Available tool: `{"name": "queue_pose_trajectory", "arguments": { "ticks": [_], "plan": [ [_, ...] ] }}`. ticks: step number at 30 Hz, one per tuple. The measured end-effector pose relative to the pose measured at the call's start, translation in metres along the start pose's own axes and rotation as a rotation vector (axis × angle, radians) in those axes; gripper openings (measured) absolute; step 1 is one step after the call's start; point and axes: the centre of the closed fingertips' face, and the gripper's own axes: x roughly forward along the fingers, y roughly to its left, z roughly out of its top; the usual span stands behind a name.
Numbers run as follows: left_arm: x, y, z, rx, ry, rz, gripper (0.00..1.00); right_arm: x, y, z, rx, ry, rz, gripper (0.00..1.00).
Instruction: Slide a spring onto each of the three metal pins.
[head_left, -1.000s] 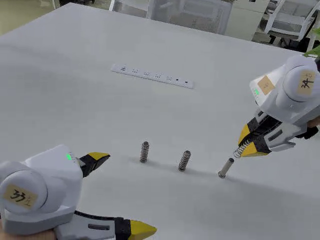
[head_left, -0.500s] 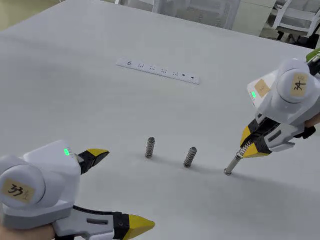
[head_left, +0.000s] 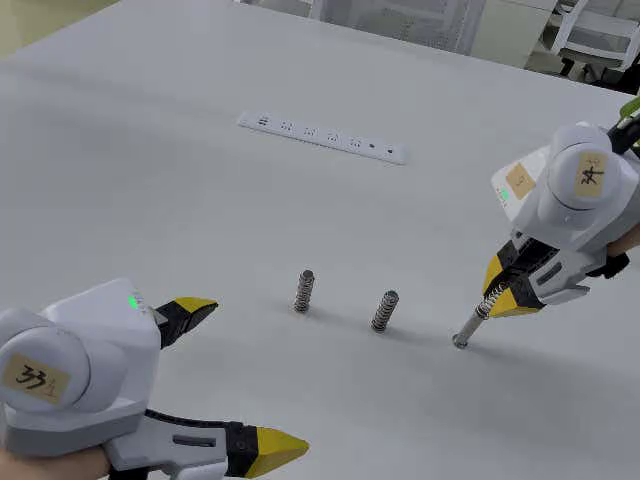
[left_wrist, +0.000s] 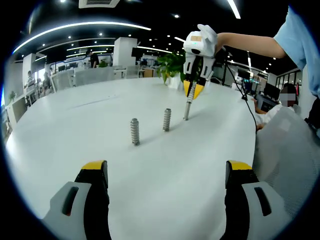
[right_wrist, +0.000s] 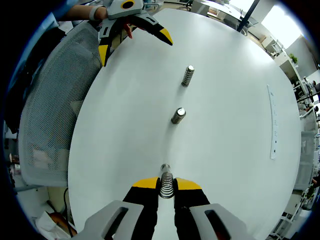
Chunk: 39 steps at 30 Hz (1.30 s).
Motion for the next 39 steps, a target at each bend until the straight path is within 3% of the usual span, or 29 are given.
{"name": "queue_pose_trajectory", "arguments": {
  "ticks": [16, 27, 39],
  "plan": [
    [-0.002, 0.003, -0.004, -0.010, 0.011, 0.002, 0.96, 0.021, 0.003, -0.002, -0.020, 0.048, 0.012, 0.08],
    [-0.001, 0.003, -0.007, -0.016, 0.018, -0.005, 0.96, 0.042, 0.000, -0.009, -0.006, 0.057, 0.033, 0.08],
    [0.000, 0.004, -0.010, -0.028, 0.021, -0.003, 0.95, 0.054, 0.002, -0.009, -0.012, 0.069, 0.043, 0.08]
  ]
}}
